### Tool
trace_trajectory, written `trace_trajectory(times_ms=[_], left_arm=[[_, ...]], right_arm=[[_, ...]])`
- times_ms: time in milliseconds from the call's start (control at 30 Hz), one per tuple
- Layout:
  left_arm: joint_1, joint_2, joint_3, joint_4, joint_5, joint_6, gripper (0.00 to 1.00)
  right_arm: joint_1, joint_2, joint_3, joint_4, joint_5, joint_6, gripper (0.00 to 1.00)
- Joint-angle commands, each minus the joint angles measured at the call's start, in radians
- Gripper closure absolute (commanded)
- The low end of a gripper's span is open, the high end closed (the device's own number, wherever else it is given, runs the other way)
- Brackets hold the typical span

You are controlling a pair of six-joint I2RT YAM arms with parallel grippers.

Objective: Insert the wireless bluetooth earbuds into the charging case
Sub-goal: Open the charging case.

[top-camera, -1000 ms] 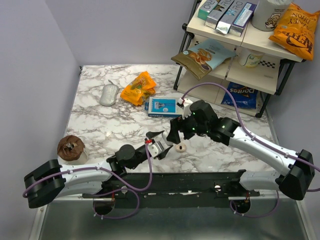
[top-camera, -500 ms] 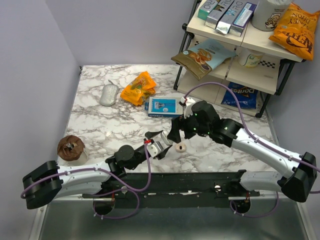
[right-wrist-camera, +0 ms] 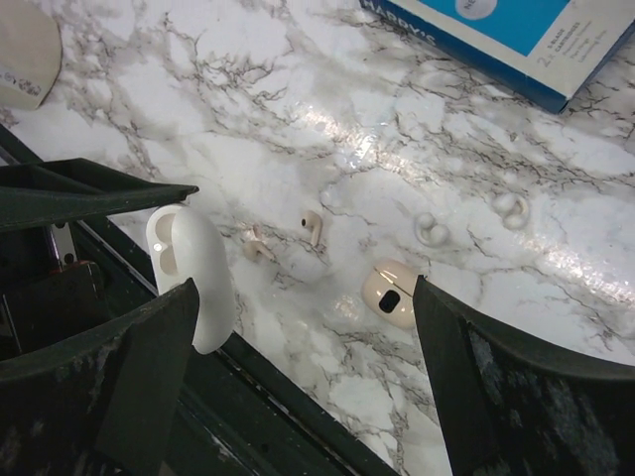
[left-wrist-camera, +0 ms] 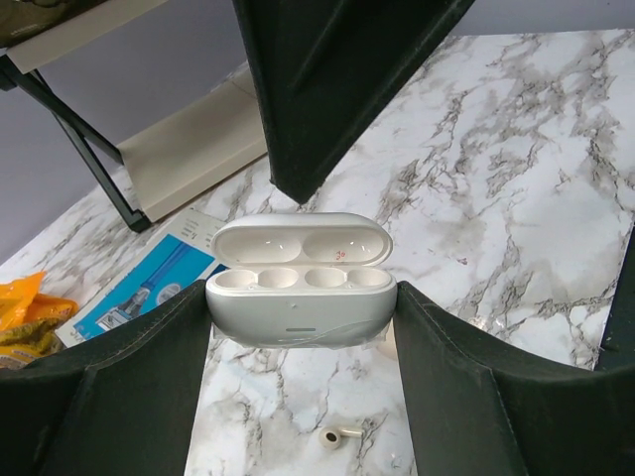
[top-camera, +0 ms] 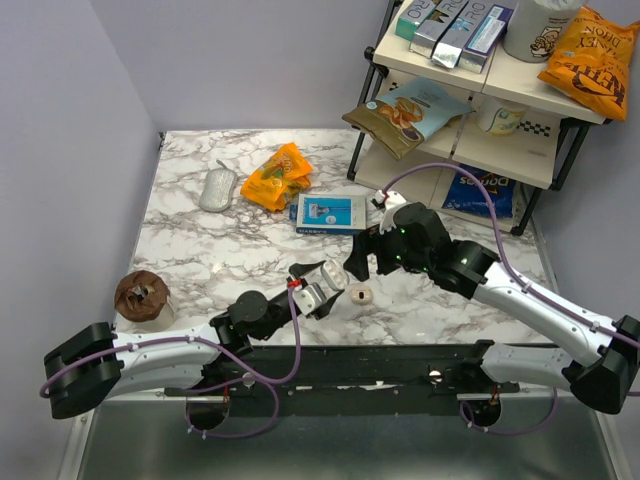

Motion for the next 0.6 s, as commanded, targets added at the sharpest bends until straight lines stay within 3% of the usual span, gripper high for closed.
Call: trace_trajectory(times_ms=[0,233,567], left_arm=[[-0.008,-0.016,-0.003,0.033,-0.018,0.012,1.00],[-0.008,-0.005,0.003,0.045,-0.015,0.008,1.00],[-0.010,-0.006,0.009,0.056,-0.004,0.006,1.00]], right_arm=[[-0.003,-0.034,0.007,-0.028,0.033,-0.002,0.03],[0.000,-0.035,0.010,0.055,-0.199,-0.021,0.07],[-0.001,0.045,0.023,0.051,-0.233,-0.035,0.15]])
